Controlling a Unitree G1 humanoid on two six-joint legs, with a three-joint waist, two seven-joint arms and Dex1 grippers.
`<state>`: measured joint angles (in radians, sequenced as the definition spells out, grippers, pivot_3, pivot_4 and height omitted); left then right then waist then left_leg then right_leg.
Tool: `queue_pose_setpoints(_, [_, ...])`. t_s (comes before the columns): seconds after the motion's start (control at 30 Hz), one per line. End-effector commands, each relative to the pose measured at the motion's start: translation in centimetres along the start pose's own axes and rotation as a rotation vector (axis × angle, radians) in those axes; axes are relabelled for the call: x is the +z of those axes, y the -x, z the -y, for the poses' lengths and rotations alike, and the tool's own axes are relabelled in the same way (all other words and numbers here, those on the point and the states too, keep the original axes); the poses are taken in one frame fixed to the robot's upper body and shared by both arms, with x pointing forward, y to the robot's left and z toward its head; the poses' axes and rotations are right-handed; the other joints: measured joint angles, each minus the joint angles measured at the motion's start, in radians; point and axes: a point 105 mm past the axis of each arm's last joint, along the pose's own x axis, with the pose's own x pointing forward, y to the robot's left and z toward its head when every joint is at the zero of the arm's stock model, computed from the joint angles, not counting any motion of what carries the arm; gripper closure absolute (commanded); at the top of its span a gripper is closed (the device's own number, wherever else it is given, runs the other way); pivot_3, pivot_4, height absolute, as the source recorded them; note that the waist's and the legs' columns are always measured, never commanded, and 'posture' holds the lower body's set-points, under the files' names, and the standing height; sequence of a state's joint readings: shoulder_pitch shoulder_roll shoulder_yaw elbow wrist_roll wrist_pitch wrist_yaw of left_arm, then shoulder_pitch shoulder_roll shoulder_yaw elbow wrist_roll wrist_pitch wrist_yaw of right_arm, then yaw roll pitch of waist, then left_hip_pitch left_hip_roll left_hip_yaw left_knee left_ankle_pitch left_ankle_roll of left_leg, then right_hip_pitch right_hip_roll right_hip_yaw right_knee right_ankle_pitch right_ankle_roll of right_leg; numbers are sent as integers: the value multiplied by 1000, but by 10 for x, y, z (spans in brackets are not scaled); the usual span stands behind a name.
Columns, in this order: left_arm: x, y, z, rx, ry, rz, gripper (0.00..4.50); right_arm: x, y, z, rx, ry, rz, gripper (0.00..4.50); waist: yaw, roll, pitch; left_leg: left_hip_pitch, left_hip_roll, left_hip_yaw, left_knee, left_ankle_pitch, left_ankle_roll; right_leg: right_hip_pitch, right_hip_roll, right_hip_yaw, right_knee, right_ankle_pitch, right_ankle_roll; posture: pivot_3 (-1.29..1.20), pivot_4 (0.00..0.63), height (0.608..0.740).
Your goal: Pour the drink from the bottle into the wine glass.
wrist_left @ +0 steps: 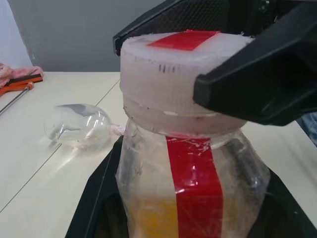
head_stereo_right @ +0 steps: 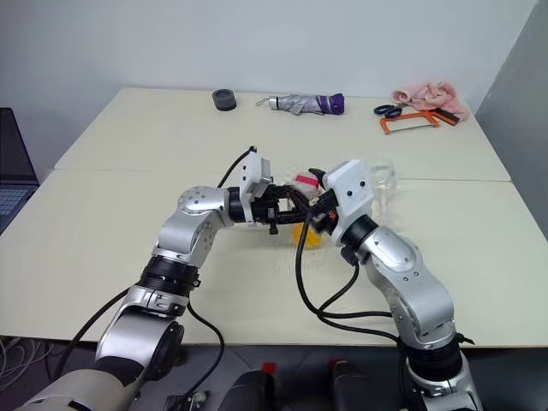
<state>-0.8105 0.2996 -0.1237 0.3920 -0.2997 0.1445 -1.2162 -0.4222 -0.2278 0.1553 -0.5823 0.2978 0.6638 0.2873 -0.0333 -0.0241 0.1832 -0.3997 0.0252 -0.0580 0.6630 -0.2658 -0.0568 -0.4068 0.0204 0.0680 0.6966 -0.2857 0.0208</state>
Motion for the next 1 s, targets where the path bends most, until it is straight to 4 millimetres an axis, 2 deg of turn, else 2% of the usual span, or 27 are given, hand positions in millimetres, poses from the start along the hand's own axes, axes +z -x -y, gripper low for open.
queue_pose_setpoints(0.03, [15, -1, 0, -21, -53, 27, 2631, 14, 1, -12, 116, 23, 63, 2644, 0, 0, 0, 0, 0, 0, 0, 0, 0, 0, 0, 0, 0, 0, 0, 0, 150, 740])
queue_pose_setpoints(0.17, [19, 1, 9, -88, -27, 29, 2644, 11, 13, -26, 502, 61, 25, 2644, -1, 0, 0, 0, -1, 0, 0, 0, 0, 0, 0, 0, 0, 0, 0, 0, 150, 740])
queue_pose_setpoints(0.27, [26, 5, 17, -153, -19, 20, 2651, 9, 12, -16, 775, 64, -91, 2644, -7, 1, 1, 0, -1, 0, 0, 0, 0, 0, 0, 0, 0, 0, 0, 0, 150, 740])
queue_pose_setpoints(0.4, [32, 10, 20, -165, -14, 18, 2657, 13, -3, 2, 820, 35, -118, 2644, -18, 2, 1, 2, 2, 0, -1, 0, 0, 1, 3, -1, 0, 0, -1, 0, 150, 740])
queue_pose_setpoints(0.5, [32, 11, 19, -136, -4, 23, 2659, 12, -2, 7, 778, 21, -110, 2644, -18, 2, 2, 0, 2, -2, -1, 0, 1, 0, 2, -3, 0, -1, -2, 0, 150, 740])
queue_pose_setpoints(0.57, [31, 11, 18, -115, 5, 27, 2659, 17, -3, 19, 662, 17, -59, 1886, -16, 2, 2, -1, 1, -2, -1, 0, 0, 0, 1, -3, 0, -1, -2, 0, 150, 740])
queue_pose_setpoints(0.63, [29, 12, 15, -87, 12, 29, 2666, 28, 6, 30, 557, 21, -8, 1255, -11, 2, 2, -1, 2, -3, -1, 0, 0, 0, -4, -3, 0, -1, -2, 0, 150, 740])
queue_pose_setpoints(0.73, [28, 13, 12, -62, 21, 32, 2667, 40, 23, 27, 473, 39, 28, 239, 0, 2, 2, -2, 1, -2, 0, 0, 0, 0, -6, -2, 1, -1, -1, 0, 150, 740])
queue_pose_setpoints(0.87, [26, 11, 7, -43, 29, 33, 2667, 37, 37, 10, 342, 44, 29, 190, 2, 2, 2, -2, 1, -3, 0, 0, 0, 0, -5, -3, 0, -1, -1, 0, 150, 740])
queue_pose_setpoints(1.0, [22, 7, 2, -39, 22, 21, 2667, 29, 24, -3, 105, 2, 53, 190, -5, 2, 2, 0, 0, -2, 0, 0, 0, 0, -2, -1, 1, -1, -1, 0, 150, 740])
